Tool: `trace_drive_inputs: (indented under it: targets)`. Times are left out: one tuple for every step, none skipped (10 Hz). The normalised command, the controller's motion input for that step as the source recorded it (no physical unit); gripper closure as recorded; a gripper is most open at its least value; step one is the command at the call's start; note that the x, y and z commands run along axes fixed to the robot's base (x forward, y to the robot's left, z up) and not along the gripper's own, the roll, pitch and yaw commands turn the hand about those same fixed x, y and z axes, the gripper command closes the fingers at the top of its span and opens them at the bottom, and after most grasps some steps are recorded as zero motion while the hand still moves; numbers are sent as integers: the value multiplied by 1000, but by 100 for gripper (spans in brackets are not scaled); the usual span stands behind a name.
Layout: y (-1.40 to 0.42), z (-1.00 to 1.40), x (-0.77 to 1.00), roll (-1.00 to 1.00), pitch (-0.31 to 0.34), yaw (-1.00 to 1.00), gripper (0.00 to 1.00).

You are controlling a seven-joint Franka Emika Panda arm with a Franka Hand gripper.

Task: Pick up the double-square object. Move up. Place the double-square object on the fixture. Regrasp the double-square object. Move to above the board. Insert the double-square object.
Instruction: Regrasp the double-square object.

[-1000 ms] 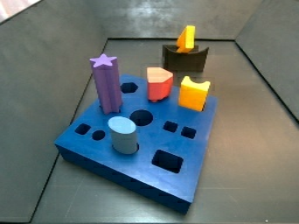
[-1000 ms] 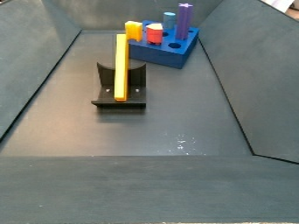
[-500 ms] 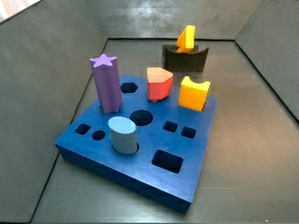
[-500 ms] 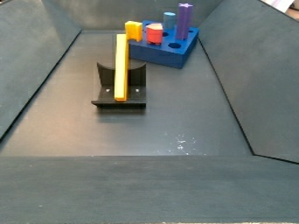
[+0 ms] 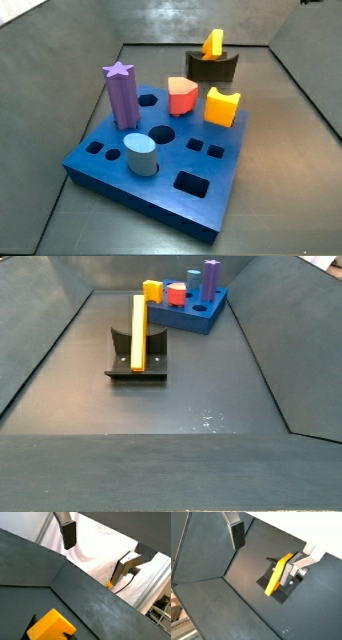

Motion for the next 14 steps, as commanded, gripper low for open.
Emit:
trace_drive_inputs:
  targets:
    - [-45,-2,113,184,49,231,0]
    - [-54,-11,95,169,12,207,0]
    - [44,-1000,37,143,-22,120,0]
    - [46,-1000,40,142,-34,89,0]
    - [44,-1000,45,136,-53,78,0]
    - [36,-1000,51,92,-78,52,0]
    - [34,-1000,55,75,-86,38,0]
    - [32,-1000,61,58,-92,17,0]
    - [30,-1000,63,54,-90,0,0]
    - [28,-1000,71,47,-84,-16,0]
    - [28,-1000,75,44,-77,-24,0]
    - [21,-973,79,44,-59,-31,0]
    - [15,-803,73,48,-43,-36,0]
    - [7,-588,70,47,-26,-31,0]
